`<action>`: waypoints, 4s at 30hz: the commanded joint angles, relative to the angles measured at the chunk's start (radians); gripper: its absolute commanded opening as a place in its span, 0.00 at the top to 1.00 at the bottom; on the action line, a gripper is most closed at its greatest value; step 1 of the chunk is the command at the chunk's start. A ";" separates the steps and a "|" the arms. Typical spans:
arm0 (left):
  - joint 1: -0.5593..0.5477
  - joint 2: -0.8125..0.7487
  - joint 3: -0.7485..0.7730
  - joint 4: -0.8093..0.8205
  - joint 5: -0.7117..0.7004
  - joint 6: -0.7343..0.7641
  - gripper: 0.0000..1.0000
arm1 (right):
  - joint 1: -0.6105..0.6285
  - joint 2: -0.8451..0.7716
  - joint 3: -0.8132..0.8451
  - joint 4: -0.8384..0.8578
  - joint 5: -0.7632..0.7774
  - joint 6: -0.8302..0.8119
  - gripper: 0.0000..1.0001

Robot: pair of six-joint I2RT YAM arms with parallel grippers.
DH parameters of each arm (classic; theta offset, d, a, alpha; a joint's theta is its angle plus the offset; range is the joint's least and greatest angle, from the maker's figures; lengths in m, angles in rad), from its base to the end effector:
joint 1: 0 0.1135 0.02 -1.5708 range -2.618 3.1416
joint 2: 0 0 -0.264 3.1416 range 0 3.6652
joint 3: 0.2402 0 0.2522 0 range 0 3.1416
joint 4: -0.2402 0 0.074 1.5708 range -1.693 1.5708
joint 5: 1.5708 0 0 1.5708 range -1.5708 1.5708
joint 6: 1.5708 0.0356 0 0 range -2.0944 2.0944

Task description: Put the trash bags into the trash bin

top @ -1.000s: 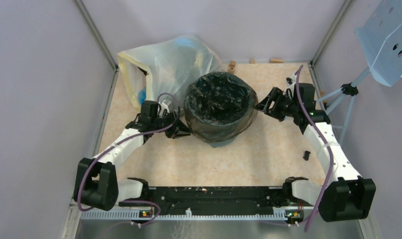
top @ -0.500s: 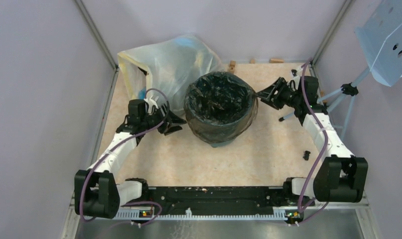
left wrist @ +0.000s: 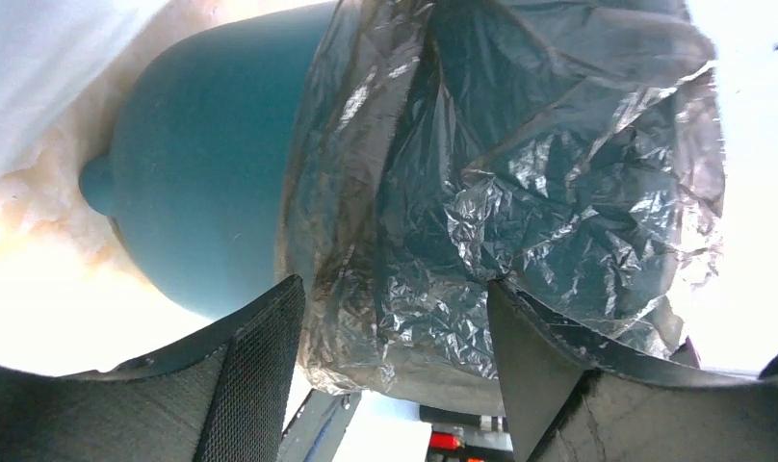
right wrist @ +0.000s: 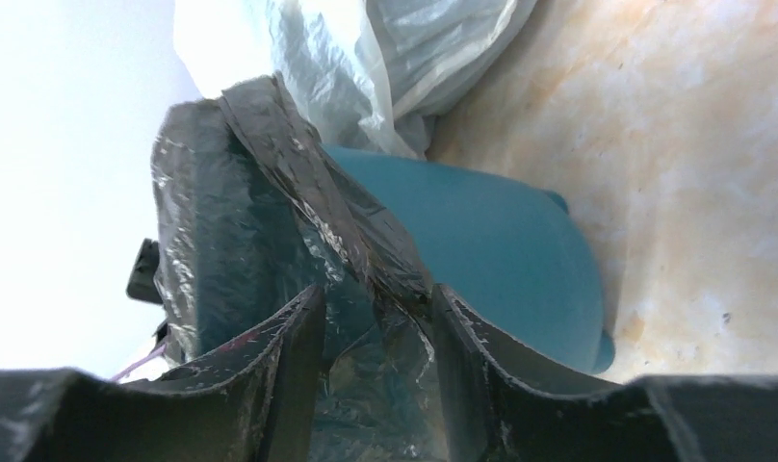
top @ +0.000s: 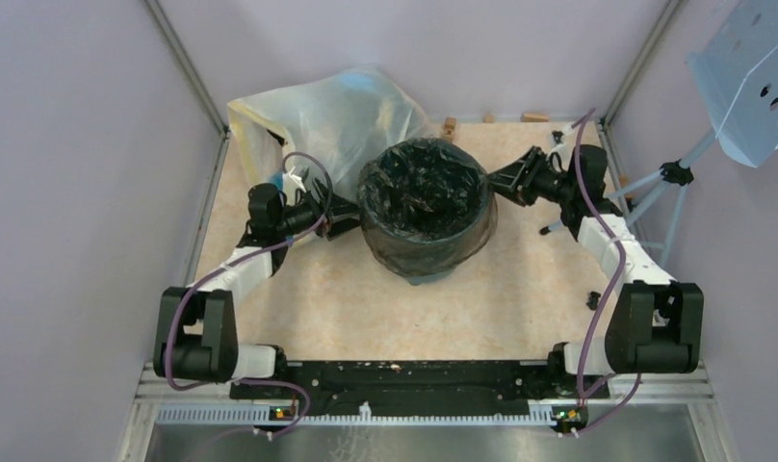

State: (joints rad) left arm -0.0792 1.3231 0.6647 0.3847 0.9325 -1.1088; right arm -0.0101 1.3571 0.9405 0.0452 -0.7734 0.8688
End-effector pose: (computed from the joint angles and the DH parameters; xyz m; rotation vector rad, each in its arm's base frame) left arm 0.2743 -0.0505 0.2413 -0.3114 2.0546 -1.6334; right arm 0.3052 0.0218 0.2911 0.3443 2.0310 1.2996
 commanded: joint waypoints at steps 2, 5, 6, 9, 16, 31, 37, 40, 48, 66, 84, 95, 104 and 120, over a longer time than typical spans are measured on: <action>-0.008 0.117 -0.070 0.410 0.116 -0.220 0.27 | 0.044 0.016 -0.037 0.058 -0.053 0.018 0.61; -0.017 0.145 -0.079 0.484 0.120 -0.248 0.38 | 0.044 0.013 -0.048 0.039 -0.052 0.008 0.70; -0.019 0.146 -0.077 0.481 0.117 -0.242 0.48 | 0.044 0.011 -0.052 0.032 -0.052 0.004 0.77; -0.019 0.133 -0.065 0.419 0.113 -0.193 0.77 | 0.044 0.003 -0.051 -0.018 -0.037 -0.019 0.98; -0.018 0.080 -0.009 0.021 0.052 0.062 1.00 | 0.042 -0.004 -0.068 -0.121 0.040 -0.091 1.00; -0.019 0.059 0.071 -0.246 0.038 0.252 0.94 | 0.032 -0.002 0.146 -0.463 0.304 -0.334 0.57; -0.019 0.045 0.086 -0.264 0.036 0.253 0.94 | 0.050 -0.094 0.373 -0.642 0.472 -0.456 0.46; -0.019 0.035 0.082 -0.264 0.032 0.251 0.94 | 0.127 -0.096 0.489 -0.719 0.526 -0.498 0.59; -0.019 0.036 0.091 -0.275 0.038 0.256 0.94 | 0.493 -0.006 0.676 -0.797 0.649 -0.640 1.00; -0.019 0.050 0.128 -0.268 0.030 0.243 0.94 | 0.808 0.372 0.792 -1.050 0.720 -0.980 1.00; -0.019 0.056 0.140 -0.274 0.026 0.239 0.95 | 0.739 0.476 0.627 -0.987 0.637 -0.876 1.00; -0.019 0.041 0.212 -0.312 0.037 0.214 0.85 | 0.676 0.522 0.620 -0.960 0.626 -0.772 1.00; -0.019 0.018 0.221 -0.310 0.043 0.188 0.81 | 0.676 0.540 0.598 -0.916 0.648 -0.781 1.00; -0.019 0.049 0.262 -0.265 0.069 0.135 0.83 | 0.676 0.559 0.535 -0.855 0.742 -0.781 1.00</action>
State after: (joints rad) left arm -0.0959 1.3705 0.8833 0.0620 0.9791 -0.9543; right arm 0.6636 1.8946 1.4593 -0.8242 -0.0704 0.0826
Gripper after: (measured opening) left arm 0.179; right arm 0.003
